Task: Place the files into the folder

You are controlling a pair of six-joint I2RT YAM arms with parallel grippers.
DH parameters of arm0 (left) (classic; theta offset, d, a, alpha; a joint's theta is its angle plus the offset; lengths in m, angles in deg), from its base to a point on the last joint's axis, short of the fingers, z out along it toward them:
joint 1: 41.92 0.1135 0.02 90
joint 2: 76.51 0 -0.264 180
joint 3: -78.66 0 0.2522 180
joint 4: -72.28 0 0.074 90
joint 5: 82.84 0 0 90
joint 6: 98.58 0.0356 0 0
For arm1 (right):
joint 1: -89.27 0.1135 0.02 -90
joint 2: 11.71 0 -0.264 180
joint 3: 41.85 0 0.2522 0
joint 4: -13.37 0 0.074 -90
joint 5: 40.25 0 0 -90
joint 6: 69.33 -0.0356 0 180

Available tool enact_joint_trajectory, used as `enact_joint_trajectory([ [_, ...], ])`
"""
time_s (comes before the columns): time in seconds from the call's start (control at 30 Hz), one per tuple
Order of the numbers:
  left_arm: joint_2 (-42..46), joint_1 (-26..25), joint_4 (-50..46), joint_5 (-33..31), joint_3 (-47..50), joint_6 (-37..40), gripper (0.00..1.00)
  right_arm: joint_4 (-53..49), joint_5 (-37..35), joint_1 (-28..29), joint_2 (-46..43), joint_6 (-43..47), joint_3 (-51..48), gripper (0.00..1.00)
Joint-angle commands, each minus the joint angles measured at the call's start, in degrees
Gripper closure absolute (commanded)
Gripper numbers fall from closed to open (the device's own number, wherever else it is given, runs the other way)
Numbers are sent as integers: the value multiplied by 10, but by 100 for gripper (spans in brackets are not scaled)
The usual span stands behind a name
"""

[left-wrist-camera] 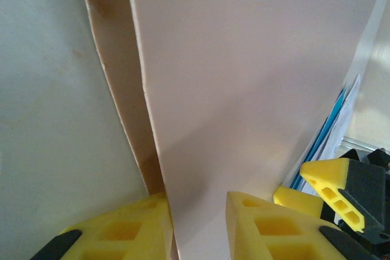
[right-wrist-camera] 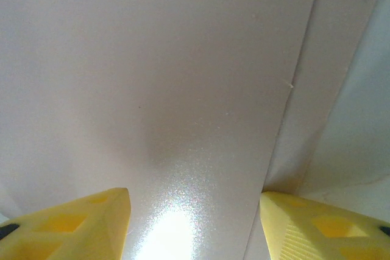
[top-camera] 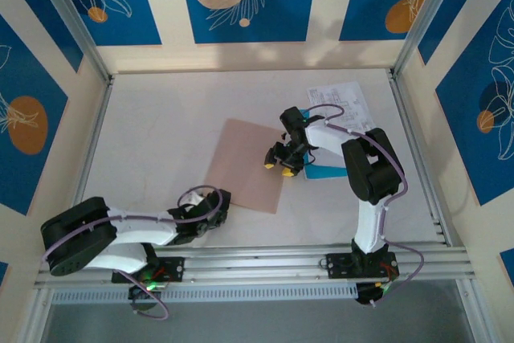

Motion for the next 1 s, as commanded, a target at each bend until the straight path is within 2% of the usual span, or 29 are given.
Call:
enact_joint_trajectory([
  [0.0,-20,3,44,0,8,-1,72,-37,-9,-3,11,7,-23,39],
  [0.27,-90,3,144,20,-3,20,73,-30,12,-10,17,10,-25,37],
  [0.43,-114,2,162,51,-33,44,75,-26,21,-15,19,10,-27,37],
  [0.5,-111,3,157,53,-40,50,80,-23,24,-16,19,10,-28,36],
  [0.63,-82,2,132,48,-49,59,98,-16,38,-22,14,10,-28,35],
  [0.67,-73,2,123,47,-49,59,100,-12,44,-25,10,9,-28,35],
  [0.97,0,2,77,33,-43,42,100,13,107,-52,-27,-6,-29,31],
])
